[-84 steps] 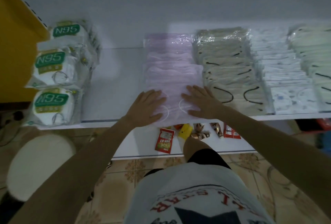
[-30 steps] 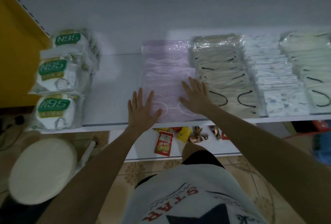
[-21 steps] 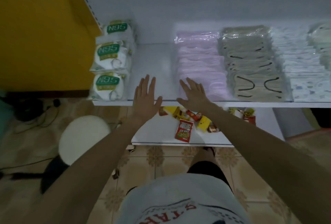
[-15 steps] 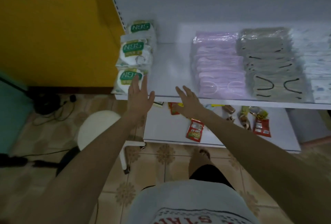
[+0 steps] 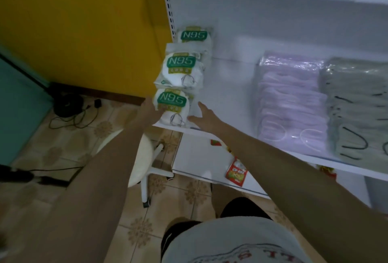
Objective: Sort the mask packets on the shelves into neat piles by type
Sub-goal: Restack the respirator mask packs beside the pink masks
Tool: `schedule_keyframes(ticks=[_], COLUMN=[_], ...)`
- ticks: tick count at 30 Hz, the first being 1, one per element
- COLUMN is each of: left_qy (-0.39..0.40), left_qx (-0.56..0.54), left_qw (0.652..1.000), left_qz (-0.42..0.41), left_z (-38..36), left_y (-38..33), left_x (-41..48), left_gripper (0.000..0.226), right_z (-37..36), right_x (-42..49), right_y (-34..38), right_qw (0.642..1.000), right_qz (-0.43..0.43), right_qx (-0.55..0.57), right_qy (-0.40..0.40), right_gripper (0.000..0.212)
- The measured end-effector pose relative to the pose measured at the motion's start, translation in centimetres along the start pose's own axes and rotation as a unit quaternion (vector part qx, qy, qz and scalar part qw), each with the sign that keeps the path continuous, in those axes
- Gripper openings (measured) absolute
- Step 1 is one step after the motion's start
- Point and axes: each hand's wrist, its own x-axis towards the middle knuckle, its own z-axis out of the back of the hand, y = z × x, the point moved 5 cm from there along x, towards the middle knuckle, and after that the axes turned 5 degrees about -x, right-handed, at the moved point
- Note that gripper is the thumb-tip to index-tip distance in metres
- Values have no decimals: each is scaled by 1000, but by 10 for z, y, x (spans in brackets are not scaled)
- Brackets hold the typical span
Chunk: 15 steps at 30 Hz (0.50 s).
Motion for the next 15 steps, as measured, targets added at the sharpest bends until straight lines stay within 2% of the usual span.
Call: schedule_keyframes(ticks=[3,7,10,13,15], left_qy=[19,76,84,72,81], left_qx=[-56,-193,-240,-208,-223], left_qw=[998,978,967,975,968], left_qz=[11,27,11,-41,-83], left_z=[-5,-14,-14,-27,-45], left_y=[12,14,20,17,7], left_x=[10,-9,-17,-33,-47], left_gripper=[63,43,53,71,75], right_z=[-18,-30,-35,-29,-15], right_x=[18,26,17,-8,-31], right_y=[0,-2,-14,-27,-36], right_qw=[987,979,974,966,955], right_qz=[-59,-75,-80,-60,-47], right_qx=[146,182,202,207,220], right_qy=[-15,-51,-68,-139,-195], right_gripper=[71,63,52,42,40])
